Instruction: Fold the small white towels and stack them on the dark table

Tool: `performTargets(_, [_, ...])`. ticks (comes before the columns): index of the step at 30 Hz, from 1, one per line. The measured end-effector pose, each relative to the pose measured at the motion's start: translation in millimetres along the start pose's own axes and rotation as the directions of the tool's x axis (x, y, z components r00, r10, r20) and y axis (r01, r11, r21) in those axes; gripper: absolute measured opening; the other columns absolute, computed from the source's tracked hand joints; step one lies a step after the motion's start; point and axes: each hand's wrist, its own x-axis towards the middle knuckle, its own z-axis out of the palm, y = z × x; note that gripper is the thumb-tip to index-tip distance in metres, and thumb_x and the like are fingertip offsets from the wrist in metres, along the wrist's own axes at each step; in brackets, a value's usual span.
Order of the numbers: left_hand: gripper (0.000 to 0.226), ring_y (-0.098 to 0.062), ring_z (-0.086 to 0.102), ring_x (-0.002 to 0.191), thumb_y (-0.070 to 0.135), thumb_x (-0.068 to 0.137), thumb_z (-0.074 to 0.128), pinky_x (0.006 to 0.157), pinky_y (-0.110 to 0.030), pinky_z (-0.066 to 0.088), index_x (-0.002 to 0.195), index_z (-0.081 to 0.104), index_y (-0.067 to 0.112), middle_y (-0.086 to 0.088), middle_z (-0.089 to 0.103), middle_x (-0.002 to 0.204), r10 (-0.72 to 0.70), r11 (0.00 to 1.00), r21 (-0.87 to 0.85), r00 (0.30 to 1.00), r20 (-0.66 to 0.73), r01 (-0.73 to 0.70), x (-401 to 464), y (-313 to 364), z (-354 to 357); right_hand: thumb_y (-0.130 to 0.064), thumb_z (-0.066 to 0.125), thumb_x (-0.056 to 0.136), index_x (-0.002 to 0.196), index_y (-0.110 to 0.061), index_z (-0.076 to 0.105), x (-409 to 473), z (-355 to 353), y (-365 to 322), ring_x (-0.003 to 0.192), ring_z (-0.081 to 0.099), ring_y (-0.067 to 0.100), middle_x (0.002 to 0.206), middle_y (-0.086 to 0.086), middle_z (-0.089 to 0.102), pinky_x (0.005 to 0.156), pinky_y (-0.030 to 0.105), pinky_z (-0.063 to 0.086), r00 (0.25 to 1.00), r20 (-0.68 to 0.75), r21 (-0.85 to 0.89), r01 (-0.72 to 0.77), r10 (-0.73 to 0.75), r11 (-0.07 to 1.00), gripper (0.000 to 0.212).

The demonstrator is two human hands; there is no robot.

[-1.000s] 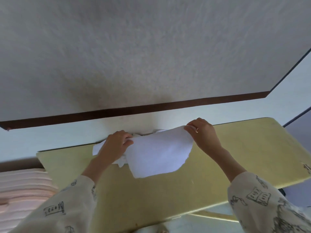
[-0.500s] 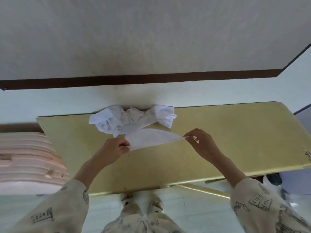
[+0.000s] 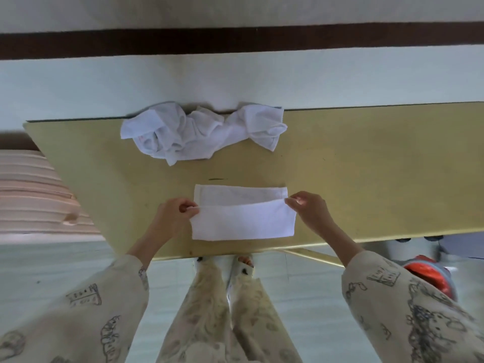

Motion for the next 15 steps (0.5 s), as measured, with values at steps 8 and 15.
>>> performTargets(8, [0.021,-0.013,0.054,0.083,0.02,0.085,0.063,0.076,-0.023,0.037,0.102,0.068,0.009,-0.001,0.063,0.091,-0.121,0.988,-0.11,0.989,-0.08,0.112,62,-1,16,-0.021,0.055,0.088,0.1,-0.004,0.067,55,29,3,0.082,0.057,0.023,0.088,0.014,0.066,0.07,0.024,0.036,0.987,-0.088,0.062,-0.132,0.138,0.989,0.024])
performTargets(15, [0.028,-0.013,0.053,0.087,0.024,0.086,0.063,0.078,-0.023,0.038,0.108,0.065,0.007,-0.005,0.065,0.102,-0.199,0.977,-0.092,0.979,-0.035,0.195,82,-6,23,-0.017,0.049,0.091,0.104,-0.005,0.064,65,38,9,0.098,0.056,0.025,0.105,0.012,0.065,0.07,0.022,0.031,0.983,-0.079,-0.005,-0.167,0.166,0.986,0.023])
